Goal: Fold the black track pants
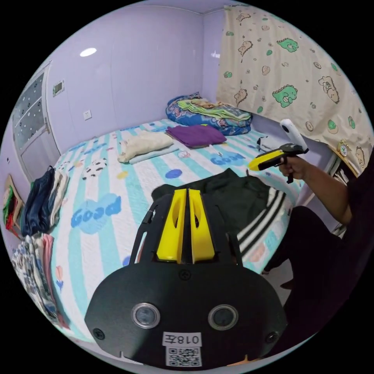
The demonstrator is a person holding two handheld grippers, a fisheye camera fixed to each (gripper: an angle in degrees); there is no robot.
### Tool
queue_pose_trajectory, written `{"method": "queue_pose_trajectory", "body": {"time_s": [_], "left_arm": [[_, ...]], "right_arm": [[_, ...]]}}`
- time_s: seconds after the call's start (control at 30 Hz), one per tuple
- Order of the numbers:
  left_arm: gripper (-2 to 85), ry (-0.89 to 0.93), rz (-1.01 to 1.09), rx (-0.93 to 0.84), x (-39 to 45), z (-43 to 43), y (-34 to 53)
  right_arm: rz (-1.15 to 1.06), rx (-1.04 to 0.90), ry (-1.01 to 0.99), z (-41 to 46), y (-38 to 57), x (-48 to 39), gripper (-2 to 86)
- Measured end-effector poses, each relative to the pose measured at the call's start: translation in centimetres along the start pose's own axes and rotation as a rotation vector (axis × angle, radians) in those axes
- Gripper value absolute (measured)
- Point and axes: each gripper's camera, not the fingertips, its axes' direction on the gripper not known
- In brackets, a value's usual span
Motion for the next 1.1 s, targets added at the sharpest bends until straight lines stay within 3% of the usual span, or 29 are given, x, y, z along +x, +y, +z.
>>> {"method": "queue_pose_trajectory", "body": {"time_s": [0.2,0.33,0.47,0.7,0.8,0.93,1.1], "left_arm": [[8.6,0.008,-0.022,-0.144,-6.2,6.7,-3.7],[10.6,0.014,-0.033,-0.247,-7.4,10.3,-4.5],[0.2,-0.122,-0.059,-0.267,-7.5,10.8,-4.7],[-0.6,-0.21,-0.205,-0.232,-9.4,10.4,-4.0],[0.5,-0.166,-0.226,-0.226,-9.9,10.4,-4.4],[7.1,-0.108,-0.289,-0.122,-12.1,7.1,-4.3],[9.6,0.121,-0.389,0.028,-14.6,3.1,-3.4]], "right_arm": [[0.022,-0.206,-0.055,2.3,-3.0,1.8,9.5],[-0.003,-0.191,0.006,1.0,-3.5,1.3,7.2],[-0.112,-0.156,0.176,-0.8,-4.1,-0.7,0.6],[-0.117,-0.076,0.28,-2.0,-4.6,1.1,-0.5],[-0.032,-0.026,0.182,-3.1,-4.1,3.5,0.6],[0.154,0.151,-0.026,-8.2,-1.6,8.9,8.9],[0.407,0.257,-0.346,-10.6,3.6,15.6,11.9]]}}
